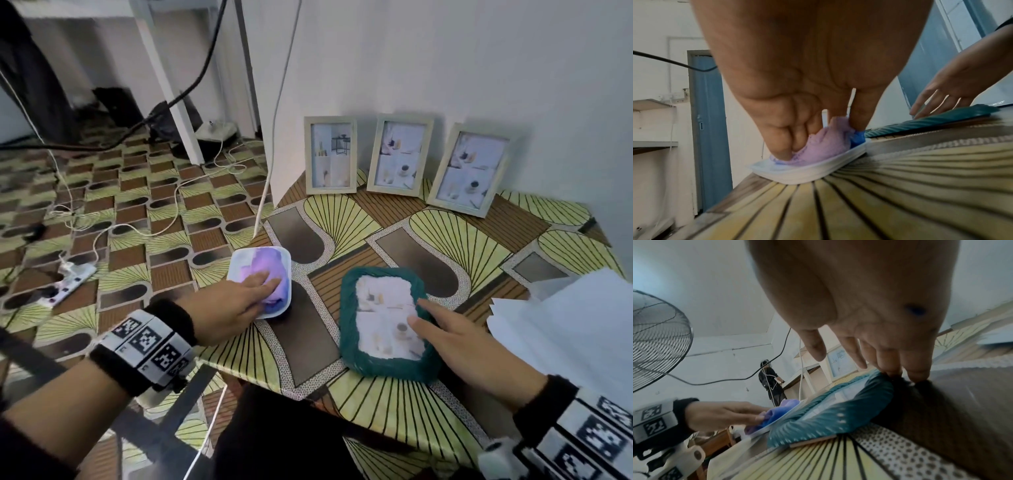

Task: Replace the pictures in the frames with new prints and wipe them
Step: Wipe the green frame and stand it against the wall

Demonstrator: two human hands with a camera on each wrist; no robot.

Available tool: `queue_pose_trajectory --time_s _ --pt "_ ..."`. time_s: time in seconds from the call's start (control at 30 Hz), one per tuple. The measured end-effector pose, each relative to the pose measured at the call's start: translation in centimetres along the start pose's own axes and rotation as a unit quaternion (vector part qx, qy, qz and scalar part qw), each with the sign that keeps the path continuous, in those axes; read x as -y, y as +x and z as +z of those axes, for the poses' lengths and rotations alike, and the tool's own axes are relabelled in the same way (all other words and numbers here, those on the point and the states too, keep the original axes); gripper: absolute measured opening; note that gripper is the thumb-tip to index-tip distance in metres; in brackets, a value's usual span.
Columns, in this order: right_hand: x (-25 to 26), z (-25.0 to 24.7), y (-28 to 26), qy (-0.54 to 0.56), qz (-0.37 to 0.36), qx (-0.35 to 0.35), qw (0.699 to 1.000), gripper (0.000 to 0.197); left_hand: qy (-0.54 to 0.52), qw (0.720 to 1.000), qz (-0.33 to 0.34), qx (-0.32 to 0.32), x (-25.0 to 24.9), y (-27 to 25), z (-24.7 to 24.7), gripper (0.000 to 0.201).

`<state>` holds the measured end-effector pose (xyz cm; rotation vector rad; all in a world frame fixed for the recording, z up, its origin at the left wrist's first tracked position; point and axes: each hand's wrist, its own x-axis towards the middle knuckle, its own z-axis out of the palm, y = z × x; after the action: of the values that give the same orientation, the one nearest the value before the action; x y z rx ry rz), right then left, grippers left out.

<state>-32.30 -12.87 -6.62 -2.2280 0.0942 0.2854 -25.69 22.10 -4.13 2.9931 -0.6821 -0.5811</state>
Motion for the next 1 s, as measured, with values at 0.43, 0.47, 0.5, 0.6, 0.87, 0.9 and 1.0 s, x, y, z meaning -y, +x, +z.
queue_pose_trajectory --time_s 0.43,0.47,0.5,0.6,0.87,0.9,1.0 --pt "0.6 -1.4 -1.4 0.070 0.005 -0.085 0.994 0.031 -0.035 0.989 -0.009 -0.146 -2.6 -1.5 -2.0 0.056" --pt "0.7 -1.5 -1.5 0.062 -0.002 -0.097 0.993 0.030 -0.063 0.976 0.006 -0.208 -3.3 -1.8 -2.1 0.052" --pt "0.7 -1.6 -1.6 0.055 -0.005 -0.103 0.993 0.029 -0.091 0.962 0.021 -0.258 -4.2 -2.0 -2.2 0.048" --pt "0.8 -1.8 -1.5 0.029 -0.006 -0.094 0.995 0.029 -0.159 0.943 0.054 -0.286 -7.8 -1.6 -1.5 0.046" --pt "0.6 -0.9 -1.5 0.007 -0.025 -0.066 0.997 0.020 -0.047 0.995 0.033 -0.085 -13.5 3.7 0.9 0.076" --pt "0.5 -0.6 -1.6 0.013 -0.022 -0.069 0.997 0.018 -0.061 0.994 0.038 -0.085 -13.6 4.0 0.9 0.077" --pt "0.7 0.1 -1.5 0.080 -0.014 -0.084 0.993 0.021 -0.155 0.983 0.049 -0.090 -13.4 4.1 1.2 0.082"
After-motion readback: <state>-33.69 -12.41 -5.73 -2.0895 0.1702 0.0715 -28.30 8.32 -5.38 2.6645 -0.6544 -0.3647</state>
